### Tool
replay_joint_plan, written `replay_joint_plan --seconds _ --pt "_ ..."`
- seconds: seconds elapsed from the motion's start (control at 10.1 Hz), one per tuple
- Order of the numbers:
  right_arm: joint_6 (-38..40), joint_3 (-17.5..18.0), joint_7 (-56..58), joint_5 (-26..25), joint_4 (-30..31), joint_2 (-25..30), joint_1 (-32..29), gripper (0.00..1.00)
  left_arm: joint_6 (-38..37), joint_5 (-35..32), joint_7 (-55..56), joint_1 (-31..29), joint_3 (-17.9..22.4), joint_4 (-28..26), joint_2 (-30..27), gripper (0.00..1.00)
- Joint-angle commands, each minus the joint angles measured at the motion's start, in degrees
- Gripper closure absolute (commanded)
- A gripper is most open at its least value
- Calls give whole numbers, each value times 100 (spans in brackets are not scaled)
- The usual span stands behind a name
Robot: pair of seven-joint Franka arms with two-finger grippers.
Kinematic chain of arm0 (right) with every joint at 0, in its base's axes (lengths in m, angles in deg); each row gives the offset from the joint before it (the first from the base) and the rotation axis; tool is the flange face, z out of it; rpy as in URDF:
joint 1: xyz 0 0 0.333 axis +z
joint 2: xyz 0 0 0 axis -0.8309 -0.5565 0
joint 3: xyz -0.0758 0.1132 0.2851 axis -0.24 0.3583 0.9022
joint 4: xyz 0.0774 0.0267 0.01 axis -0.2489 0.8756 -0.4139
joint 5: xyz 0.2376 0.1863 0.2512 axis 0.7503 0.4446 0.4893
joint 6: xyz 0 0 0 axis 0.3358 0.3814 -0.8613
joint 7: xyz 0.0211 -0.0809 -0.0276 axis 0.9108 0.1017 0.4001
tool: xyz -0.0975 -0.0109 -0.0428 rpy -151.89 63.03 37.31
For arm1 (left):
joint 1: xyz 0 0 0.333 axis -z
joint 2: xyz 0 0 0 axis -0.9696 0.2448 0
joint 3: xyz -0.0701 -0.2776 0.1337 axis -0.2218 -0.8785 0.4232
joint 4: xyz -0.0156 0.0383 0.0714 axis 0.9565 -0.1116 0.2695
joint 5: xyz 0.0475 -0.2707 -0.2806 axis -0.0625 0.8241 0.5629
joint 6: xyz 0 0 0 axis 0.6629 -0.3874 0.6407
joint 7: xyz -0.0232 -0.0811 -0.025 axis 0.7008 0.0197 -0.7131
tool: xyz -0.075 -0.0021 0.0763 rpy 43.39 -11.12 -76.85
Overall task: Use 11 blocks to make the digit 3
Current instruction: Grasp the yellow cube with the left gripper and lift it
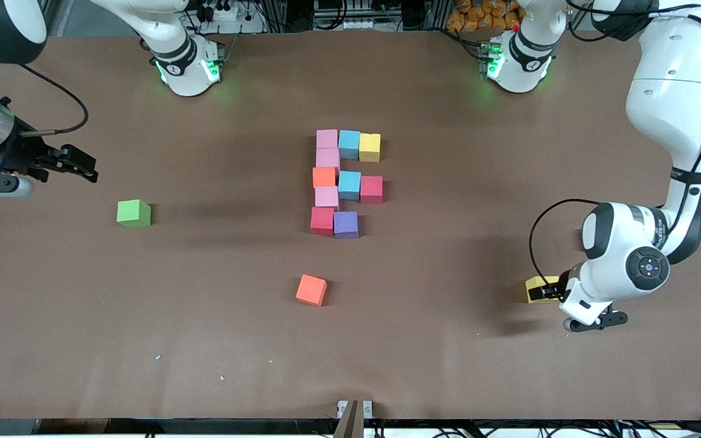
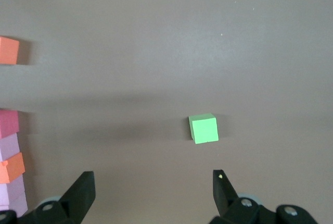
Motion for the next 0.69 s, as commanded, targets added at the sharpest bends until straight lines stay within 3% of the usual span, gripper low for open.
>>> replay_joint_plan --seconds 0.0,0.1,0.2,0.3,0.49,0.59 --pt "505 32 -83 -138 -596 -49 -54 0 130 -69 119 37 30 115 159 0" --pt "506 6 -92 -129 -703 -57 -150 0 148 -86 268 45 30 97 168 0" --pt "506 5 -92 -129 -721 -66 -169 0 148 -69 426 54 30 106 169 32" --pt "506 5 -83 -129 -721 -66 -169 0 148 -121 593 63 30 97 160 57" --pt "506 5 -48 -129 -730 -145 -125 0 140 -69 699 45 21 71 107 73" --pt "506 5 -48 -129 -722 -154 -116 0 105 -51 796 37 4 54 55 90"
